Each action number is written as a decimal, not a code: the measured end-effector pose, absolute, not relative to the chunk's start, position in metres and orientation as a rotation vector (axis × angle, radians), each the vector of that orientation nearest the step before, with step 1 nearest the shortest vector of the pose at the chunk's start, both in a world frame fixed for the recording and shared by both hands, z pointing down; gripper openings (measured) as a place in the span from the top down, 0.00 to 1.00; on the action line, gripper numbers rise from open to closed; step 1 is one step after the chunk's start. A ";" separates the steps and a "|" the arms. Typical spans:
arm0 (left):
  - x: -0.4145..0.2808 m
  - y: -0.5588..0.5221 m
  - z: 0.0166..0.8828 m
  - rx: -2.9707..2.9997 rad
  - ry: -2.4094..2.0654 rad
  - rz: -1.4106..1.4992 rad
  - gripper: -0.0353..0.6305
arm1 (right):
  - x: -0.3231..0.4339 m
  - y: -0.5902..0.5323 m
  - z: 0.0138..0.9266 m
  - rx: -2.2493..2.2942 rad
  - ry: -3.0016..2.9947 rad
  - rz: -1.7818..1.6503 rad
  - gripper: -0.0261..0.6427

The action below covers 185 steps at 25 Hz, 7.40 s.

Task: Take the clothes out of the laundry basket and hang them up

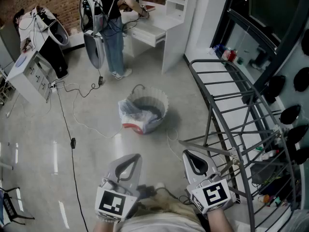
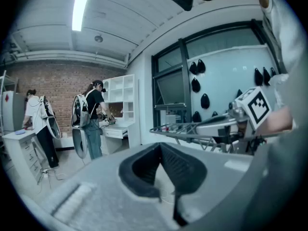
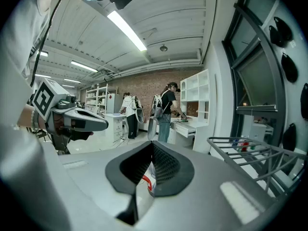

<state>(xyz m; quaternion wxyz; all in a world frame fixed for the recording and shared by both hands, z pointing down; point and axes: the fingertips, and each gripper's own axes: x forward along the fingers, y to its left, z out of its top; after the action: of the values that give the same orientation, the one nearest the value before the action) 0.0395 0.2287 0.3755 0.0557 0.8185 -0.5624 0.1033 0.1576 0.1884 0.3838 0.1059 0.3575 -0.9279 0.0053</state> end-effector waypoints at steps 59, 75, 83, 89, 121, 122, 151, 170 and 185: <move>-0.043 0.203 0.370 2.446 -1.801 0.267 0.77 | 0.107 0.163 0.388 1.093 -2.804 0.130 0.80; -0.087 0.046 0.384 2.410 -1.791 0.332 0.77 | 0.060 0.005 0.412 1.005 -2.794 0.209 0.80; -0.100 -0.010 0.393 2.410 -1.737 0.398 0.77 | 0.045 -0.049 0.425 0.972 -2.757 0.262 0.80; -0.112 -0.036 0.411 2.378 -1.725 0.459 0.77 | 0.033 -0.075 0.446 0.929 -2.734 0.306 0.80; -0.217 -0.074 0.649 2.367 -1.453 0.668 0.73 | -0.080 -0.080 0.701 0.744 -2.370 0.448 0.74; -0.220 -0.076 0.657 2.359 -1.453 0.671 0.73 | -0.082 -0.082 0.713 0.739 -2.357 0.460 0.74; -0.241 -0.104 0.827 2.198 -1.560 0.633 0.73 | -0.098 -0.116 1.010 0.374 -2.098 0.592 0.93; -0.213 -0.111 0.695 2.331 -1.533 0.779 0.69 | -0.097 -0.163 0.764 0.558 -2.396 0.757 0.95; -0.171 -0.115 0.574 2.547 -1.360 0.858 0.66 | -0.073 -0.197 0.518 0.919 -2.685 0.880 0.95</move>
<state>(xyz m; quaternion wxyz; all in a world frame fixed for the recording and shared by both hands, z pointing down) -0.1715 -0.1154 0.5736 0.0645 0.8438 -0.4506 0.2843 -0.0734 -0.1967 0.5183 0.0853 0.3083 -0.9003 0.2951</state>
